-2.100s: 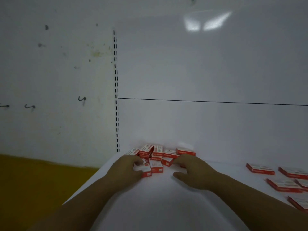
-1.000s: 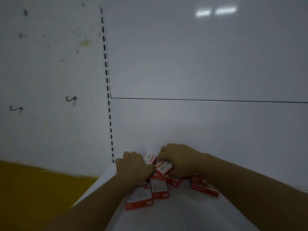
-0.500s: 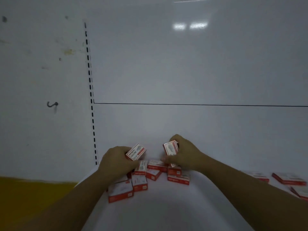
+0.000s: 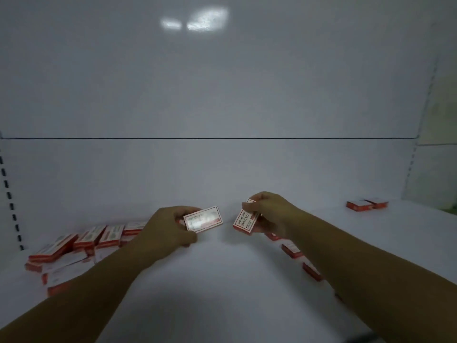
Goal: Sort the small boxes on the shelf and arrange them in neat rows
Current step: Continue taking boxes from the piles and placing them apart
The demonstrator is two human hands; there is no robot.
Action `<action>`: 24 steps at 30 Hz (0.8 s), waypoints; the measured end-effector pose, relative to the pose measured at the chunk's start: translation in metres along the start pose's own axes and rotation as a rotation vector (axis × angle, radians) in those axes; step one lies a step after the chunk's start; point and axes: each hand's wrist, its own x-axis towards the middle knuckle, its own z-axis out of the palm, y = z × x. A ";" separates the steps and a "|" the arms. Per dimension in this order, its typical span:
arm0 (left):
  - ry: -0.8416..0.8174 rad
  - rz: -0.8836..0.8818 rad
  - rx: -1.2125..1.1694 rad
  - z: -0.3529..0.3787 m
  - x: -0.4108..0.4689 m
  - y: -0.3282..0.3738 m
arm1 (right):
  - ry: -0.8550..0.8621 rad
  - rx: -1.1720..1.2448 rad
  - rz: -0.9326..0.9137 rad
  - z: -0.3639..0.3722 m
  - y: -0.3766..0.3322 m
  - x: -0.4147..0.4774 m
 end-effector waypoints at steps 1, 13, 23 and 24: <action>-0.007 0.009 0.018 0.009 -0.001 0.003 | 0.016 0.022 -0.005 -0.012 0.000 -0.005; -0.117 0.090 0.146 0.124 -0.023 0.087 | -0.017 -0.093 -0.082 -0.163 0.005 -0.051; -0.033 0.048 0.280 0.209 -0.034 0.127 | -0.210 0.020 -0.013 -0.261 0.023 -0.077; -0.034 0.039 0.285 0.213 -0.034 0.128 | -0.199 -0.021 -0.019 -0.265 0.025 -0.077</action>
